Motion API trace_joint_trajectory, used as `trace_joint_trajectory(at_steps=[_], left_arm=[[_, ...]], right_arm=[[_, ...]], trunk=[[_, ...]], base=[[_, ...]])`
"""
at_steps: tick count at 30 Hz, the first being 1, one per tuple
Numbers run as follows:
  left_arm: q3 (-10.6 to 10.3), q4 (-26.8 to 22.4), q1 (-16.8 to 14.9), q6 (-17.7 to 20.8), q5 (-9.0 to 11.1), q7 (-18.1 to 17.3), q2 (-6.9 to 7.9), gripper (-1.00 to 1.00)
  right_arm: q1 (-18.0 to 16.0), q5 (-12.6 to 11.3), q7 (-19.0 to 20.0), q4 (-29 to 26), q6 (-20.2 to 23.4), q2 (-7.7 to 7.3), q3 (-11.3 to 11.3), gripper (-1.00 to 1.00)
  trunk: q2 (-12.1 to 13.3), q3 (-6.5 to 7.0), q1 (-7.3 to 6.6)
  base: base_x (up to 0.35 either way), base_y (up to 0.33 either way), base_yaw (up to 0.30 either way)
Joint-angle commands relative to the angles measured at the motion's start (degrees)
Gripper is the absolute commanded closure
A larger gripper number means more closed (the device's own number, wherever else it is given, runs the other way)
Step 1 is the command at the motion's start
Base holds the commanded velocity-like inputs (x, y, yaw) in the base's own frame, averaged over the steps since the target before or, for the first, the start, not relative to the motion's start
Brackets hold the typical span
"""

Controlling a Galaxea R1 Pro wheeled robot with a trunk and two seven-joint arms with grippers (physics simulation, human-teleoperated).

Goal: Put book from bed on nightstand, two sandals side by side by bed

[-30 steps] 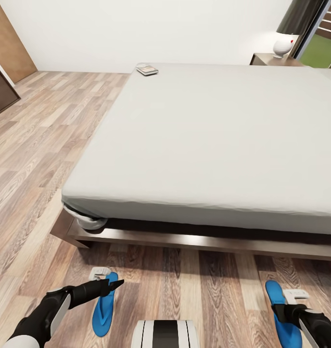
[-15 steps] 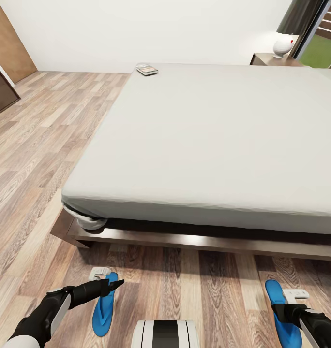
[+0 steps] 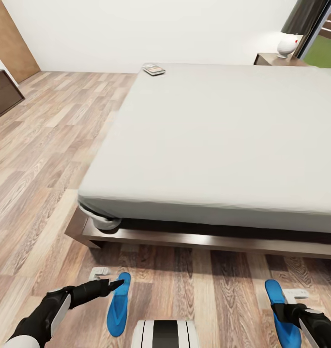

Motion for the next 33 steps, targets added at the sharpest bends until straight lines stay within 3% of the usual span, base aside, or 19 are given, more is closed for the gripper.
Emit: trace_joint_trajectory(at_steps=[1,5,8,22,25,26,27,30,33], left_arm=[[0.0,0.0,0.0,0.6,0.4,-0.1,-0.01,-1.0],[0.1,0.0,0.0,0.6,0.4,-0.1,-0.01,-1.0],[0.1,0.0,0.0,0.6,0.4,-0.1,-0.01,-1.0],[0.0,0.0,0.0,0.6,0.4,-0.1,-0.01,-1.0],[0.0,0.0,0.0,0.6,0.4,-0.1,-0.01,-1.0],[0.0,0.0,0.0,0.6,0.4,-0.1,-0.01,-1.0],[0.0,0.0,0.0,0.6,0.4,-0.1,-0.01,-1.0],[0.0,0.0,0.0,0.6,0.4,-0.1,-0.01,-1.0],[0.0,0.0,0.0,0.6,0.4,-0.1,-0.01,-1.0]], right_arm=[[0.0,0.3,0.4,-0.1,0.1,0.04,-0.3,1.0],[0.0,0.0,0.2,0.6,-7.8,0.56,-0.4,1.0],[0.0,-0.3,0.1,1.4,-10.5,0.9,-0.5,1.0],[-0.1,-1.5,0.3,1.6,-10.2,0.84,-0.7,1.0],[-0.2,-3.8,0.4,1.6,-4.7,0.84,-0.7,1.0],[-0.2,-5.9,0.4,1.6,-2.3,0.84,-0.7,1.0],[-0.2,-6.7,0.4,1.6,-1.8,0.84,-0.7,1.0],[-0.2,-12.2,0.4,1.5,0.0,0.83,-0.7,1.0],[-0.3,-15.1,0.4,1.4,0.5,0.82,-0.7,1.0]], trunk=[[0.0,-0.04,-0.01],[0.0,-0.04,-0.01],[0.0,-0.04,-0.01],[0.0,-0.04,-0.01],[0.0,-0.04,-0.01],[0.0,-0.04,-0.01],[0.0,-0.04,-0.01],[0.0,-0.04,-0.01],[0.0,-0.04,-0.01]], base=[[0.0,0.29,0.0],[0.0,0.291,0.0],[0.0,0.291,0.0],[0.0,0.291,0.0],[0.0,0.292,0.0],[0.0,0.292,0.0],[0.0,0.292,0.0],[0.0,0.292,0.0],[0.0,0.292,0.0]])
